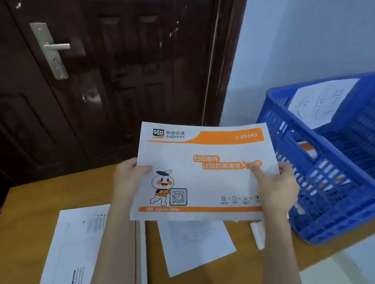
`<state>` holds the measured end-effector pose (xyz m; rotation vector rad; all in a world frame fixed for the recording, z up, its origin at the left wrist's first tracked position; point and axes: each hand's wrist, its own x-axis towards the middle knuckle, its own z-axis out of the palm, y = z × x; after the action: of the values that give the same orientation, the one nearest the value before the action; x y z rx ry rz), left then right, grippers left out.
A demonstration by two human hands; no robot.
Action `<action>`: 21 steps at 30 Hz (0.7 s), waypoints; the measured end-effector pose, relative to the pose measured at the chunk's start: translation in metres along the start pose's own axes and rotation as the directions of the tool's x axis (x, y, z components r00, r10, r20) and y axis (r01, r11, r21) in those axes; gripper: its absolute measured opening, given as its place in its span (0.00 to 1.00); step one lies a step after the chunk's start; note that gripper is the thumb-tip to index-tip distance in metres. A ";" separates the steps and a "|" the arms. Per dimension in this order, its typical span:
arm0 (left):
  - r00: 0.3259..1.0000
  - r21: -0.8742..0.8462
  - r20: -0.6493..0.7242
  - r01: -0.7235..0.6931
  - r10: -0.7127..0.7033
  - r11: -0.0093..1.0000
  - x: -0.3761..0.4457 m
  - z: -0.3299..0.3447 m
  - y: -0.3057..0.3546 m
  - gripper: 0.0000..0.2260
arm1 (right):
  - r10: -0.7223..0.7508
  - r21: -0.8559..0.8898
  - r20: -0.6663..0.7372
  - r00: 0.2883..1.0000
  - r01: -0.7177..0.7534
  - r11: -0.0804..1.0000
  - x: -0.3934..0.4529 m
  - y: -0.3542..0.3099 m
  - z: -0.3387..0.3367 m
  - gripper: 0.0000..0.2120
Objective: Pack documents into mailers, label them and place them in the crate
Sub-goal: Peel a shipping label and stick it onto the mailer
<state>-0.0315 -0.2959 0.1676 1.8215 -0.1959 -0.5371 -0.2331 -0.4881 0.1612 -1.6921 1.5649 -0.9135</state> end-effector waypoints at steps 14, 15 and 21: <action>0.894 -0.039 0.364 -0.266 0.261 0.963 0.004 0.166 0.135 0.05 | 0.077 0.025 -0.346 0.935 -0.072 0.997 0.097 -0.013 -0.148 0.28; 0.887 -0.044 0.377 -0.271 0.267 0.962 0.005 0.183 0.141 0.05 | 0.088 0.020 -0.351 0.932 -0.087 0.996 0.108 -0.010 -0.157 0.28; 0.879 -0.039 0.399 -0.267 0.260 0.963 -0.005 0.280 0.171 0.06 | 0.157 0.033 -0.349 0.924 -0.155 0.987 0.183 0.024 -0.202 0.28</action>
<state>-0.1402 -0.5890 0.2662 1.6482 -0.7223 -0.7109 -0.4073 -0.6732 0.2623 -1.4292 1.8967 -1.1827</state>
